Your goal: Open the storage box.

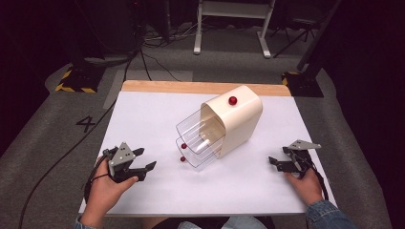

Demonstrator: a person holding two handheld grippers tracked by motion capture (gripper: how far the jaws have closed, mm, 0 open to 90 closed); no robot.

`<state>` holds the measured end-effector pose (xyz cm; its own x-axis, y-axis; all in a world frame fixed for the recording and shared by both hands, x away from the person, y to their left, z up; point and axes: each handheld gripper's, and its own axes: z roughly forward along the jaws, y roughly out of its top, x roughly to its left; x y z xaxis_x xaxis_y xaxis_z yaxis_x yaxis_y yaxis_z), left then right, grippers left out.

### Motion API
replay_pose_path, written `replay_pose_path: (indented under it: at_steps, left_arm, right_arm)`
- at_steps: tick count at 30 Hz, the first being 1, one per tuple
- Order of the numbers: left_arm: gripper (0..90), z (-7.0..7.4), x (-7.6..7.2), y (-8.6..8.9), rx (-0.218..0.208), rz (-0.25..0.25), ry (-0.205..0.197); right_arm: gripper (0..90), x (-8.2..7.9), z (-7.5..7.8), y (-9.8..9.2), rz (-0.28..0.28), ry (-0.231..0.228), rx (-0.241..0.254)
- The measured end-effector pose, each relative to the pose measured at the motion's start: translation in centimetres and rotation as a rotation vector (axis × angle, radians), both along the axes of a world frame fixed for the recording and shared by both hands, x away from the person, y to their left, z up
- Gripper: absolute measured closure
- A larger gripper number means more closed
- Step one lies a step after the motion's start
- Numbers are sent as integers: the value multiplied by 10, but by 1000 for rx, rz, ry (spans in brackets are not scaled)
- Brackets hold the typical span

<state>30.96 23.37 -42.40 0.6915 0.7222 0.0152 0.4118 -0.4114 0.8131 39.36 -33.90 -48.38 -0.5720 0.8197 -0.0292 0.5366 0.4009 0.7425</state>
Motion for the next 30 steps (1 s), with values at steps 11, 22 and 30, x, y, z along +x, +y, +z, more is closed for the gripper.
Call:
replay_pose_path:
  at_steps: [11,22,30]
  left_arm:
    - [336,-32,11,19,55,5,146]
    - [93,-57,14,21,113,-35,214]
    - [67,-59,11,18,136,-37,188]
  right_arm:
    - [205,0,0,0,0,0,0]
    - [205,0,0,0,0,-1,0]
    - [205,0,0,0,0,-1,0]
